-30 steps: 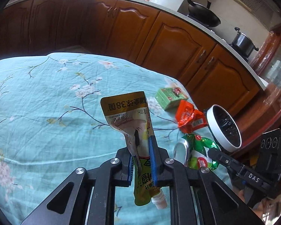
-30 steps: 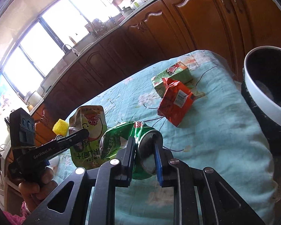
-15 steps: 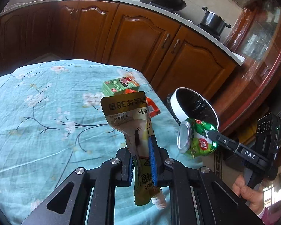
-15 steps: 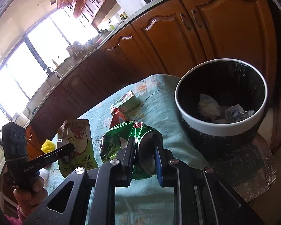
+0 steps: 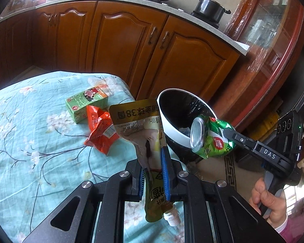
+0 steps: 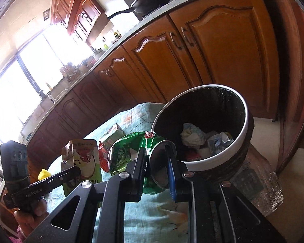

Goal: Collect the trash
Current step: 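Carry the pouch and can over the bin and open both tools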

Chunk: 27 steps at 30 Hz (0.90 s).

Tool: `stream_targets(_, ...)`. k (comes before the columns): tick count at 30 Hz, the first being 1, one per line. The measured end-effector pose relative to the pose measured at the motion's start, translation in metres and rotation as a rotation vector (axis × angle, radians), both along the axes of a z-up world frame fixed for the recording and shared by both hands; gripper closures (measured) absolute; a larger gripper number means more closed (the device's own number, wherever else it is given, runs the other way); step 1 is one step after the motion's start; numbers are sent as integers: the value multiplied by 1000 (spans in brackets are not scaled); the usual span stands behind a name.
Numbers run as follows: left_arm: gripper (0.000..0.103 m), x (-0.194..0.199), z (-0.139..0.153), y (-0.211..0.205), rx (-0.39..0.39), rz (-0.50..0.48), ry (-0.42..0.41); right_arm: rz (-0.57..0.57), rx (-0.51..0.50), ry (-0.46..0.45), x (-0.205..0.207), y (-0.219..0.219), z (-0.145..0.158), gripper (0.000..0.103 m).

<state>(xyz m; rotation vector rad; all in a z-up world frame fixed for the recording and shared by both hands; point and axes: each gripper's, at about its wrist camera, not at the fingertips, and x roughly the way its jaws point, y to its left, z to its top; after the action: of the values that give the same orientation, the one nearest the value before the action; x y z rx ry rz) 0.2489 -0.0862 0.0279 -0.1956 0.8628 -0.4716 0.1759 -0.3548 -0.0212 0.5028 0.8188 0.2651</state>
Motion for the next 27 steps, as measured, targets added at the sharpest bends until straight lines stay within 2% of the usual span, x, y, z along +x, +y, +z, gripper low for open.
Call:
stream_targets(12,90,42,-4,-49,12,-59,10,-53,-32,5,16,-32,-5,83)
stream_targets(27,90,91,-9,-95,33,-83,35,-68,-84,30,44,-52,-17,83)
